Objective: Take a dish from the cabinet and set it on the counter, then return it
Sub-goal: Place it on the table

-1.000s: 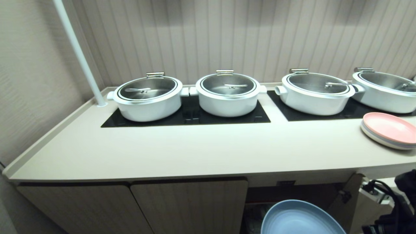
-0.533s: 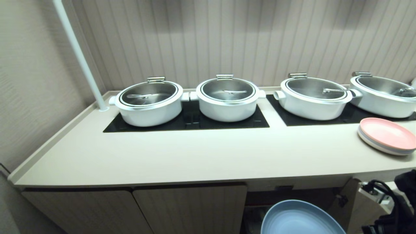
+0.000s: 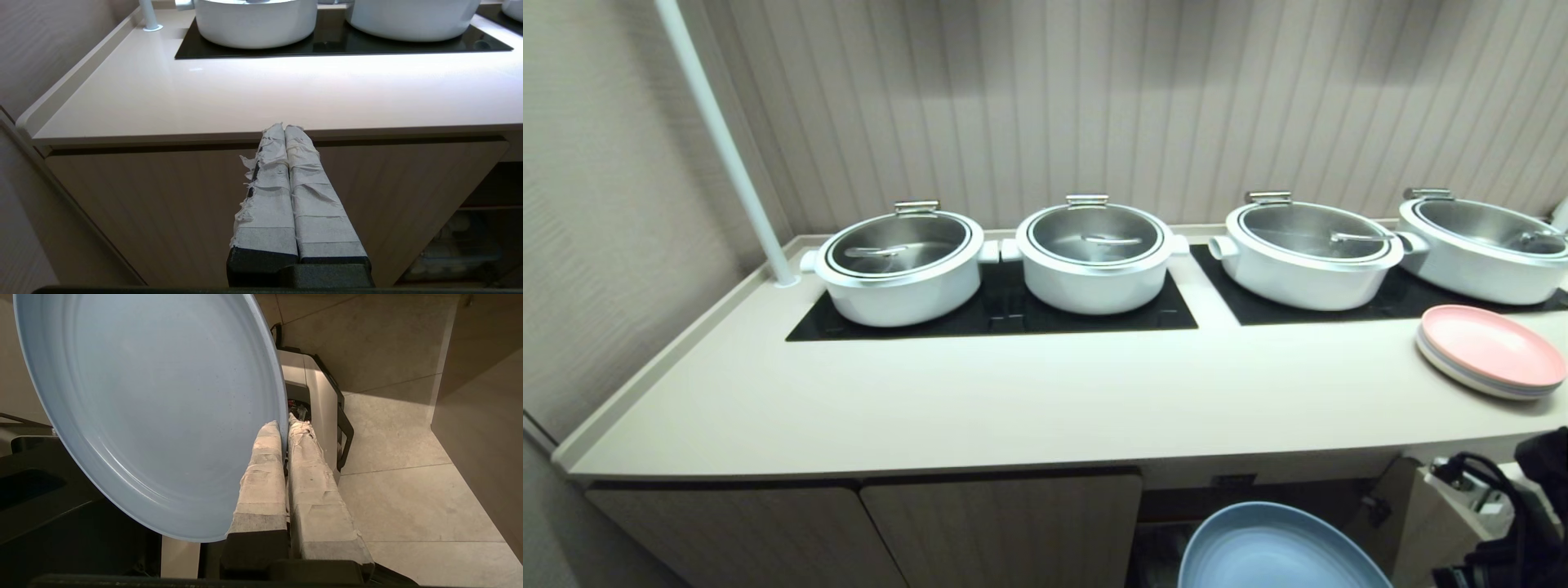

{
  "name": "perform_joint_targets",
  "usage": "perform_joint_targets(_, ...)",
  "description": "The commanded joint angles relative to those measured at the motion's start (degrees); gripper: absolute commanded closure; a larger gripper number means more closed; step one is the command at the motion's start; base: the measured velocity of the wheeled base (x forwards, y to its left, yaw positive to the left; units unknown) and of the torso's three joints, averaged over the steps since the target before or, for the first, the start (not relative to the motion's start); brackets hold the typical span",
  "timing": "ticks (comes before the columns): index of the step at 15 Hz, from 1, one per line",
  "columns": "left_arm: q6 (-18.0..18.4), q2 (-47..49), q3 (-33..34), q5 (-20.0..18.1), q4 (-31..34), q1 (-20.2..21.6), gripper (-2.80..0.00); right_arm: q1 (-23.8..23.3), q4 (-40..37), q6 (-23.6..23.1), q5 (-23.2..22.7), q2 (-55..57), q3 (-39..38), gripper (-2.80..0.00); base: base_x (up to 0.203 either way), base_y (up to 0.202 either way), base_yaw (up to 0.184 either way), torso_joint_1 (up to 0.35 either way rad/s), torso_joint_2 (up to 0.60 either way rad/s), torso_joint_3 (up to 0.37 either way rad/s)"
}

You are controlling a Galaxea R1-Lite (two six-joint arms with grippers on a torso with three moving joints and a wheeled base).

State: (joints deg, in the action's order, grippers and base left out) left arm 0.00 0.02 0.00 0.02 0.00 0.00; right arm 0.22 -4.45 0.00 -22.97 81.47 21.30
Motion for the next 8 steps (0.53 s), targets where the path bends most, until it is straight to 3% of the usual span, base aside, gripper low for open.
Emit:
perform_joint_targets(1,0.0,-0.02,0.0,0.01,0.0,0.0,0.0,0.04,0.05,0.0,-0.15,0.0,0.06,0.0,0.0,0.0,0.0,0.098,-0.18,-0.092)
perform_joint_targets(8,0.0,-0.02,0.0,-0.02,0.0,0.0,0.0,-0.04,0.05,-0.07,-0.15,-0.08,0.15,0.0,0.0,0.0,0.0,0.074,-0.15,-0.078)
